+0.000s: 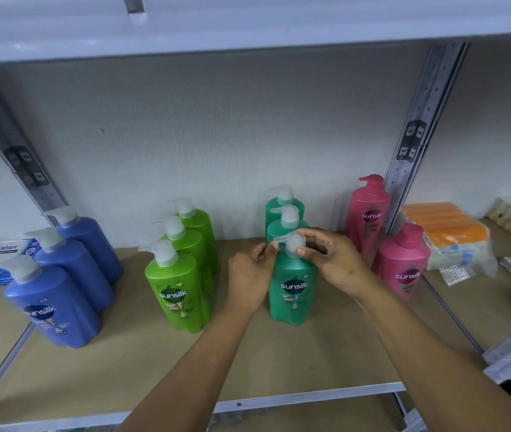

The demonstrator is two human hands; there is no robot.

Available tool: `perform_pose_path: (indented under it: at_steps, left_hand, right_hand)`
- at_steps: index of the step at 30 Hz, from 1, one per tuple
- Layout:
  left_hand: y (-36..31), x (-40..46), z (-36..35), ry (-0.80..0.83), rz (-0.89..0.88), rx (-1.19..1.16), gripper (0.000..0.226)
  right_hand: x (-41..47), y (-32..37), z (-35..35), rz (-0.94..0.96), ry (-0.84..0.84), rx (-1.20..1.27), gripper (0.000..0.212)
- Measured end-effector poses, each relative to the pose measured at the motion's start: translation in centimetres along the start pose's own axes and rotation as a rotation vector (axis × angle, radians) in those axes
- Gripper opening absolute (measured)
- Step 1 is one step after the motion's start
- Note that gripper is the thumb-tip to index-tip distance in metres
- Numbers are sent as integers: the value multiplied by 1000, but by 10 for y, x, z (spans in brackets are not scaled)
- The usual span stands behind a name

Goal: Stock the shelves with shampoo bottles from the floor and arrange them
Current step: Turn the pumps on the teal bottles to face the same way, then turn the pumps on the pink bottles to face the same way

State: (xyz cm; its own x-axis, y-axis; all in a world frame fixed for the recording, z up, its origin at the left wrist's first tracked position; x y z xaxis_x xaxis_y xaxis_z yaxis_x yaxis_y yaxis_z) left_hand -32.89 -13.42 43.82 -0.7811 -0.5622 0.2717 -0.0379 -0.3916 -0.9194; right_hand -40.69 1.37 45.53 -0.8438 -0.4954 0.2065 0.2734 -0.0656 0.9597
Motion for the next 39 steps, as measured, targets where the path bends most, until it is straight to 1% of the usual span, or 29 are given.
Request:
perform_pose_path:
  at_steps: [3,5,8,12,17,20,24,25,27,30,34,36,39]
  left_hand:
    - [-2,2,1,3,-37,29,14]
    - [-3,3,2,18,-50,39,12]
    - [-4,2,4,34,-79,85,19]
    - [-6,1,5,56,-129,120,23]
    - [-8,2,3,57,-181,143,34]
    - [-5,3,4,63,-170,140,35]
    - [-9,2,4,77,-149,100,18]
    - [-11,-1,4,89,-140,70,19]
    - [-15,-6,2,121,-158,53,29]
    - [-22,-10,0,112,-299,185,44]
    - [-46,-16,-11,89,-486,412,57]
    - [-60,-21,-21,91,-540,477,58]
    - [-76,-28,-43,165,-557,497,57]
  right_hand:
    - [-2,3,1,1,19,3,34]
    - [-3,4,2,7,28,-10,34]
    - [-5,6,3,4,30,-24,37]
    - [-4,8,0,23,22,-40,27]
    - [-2,4,1,13,6,-38,28]
    - [-4,7,1,25,8,-35,27]
    - [-5,12,2,23,30,-46,29]
    - [-6,13,2,26,40,-52,31]
    - [-10,16,6,28,53,-72,38]
    - [-18,24,17,52,45,-179,47]
    - [-34,38,44,86,-21,-445,51]
    - [-42,40,61,92,-74,-532,52]
    - [-55,42,95,113,-204,-572,48]
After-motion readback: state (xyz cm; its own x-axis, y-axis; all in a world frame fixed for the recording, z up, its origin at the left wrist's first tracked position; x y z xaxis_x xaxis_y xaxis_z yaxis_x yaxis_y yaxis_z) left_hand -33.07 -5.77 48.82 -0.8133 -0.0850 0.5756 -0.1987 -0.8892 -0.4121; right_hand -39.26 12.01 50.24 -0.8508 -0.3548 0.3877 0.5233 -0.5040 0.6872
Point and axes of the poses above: each hand's wrist, its own x-axis towards the middle knuckle, its own z-axis out of the back of the hand, y = z × x, the point moved 3 cm from there along x, towards the middle knuckle, and after that the axes turned 3 degrees about -y, right-handed, at the moved point
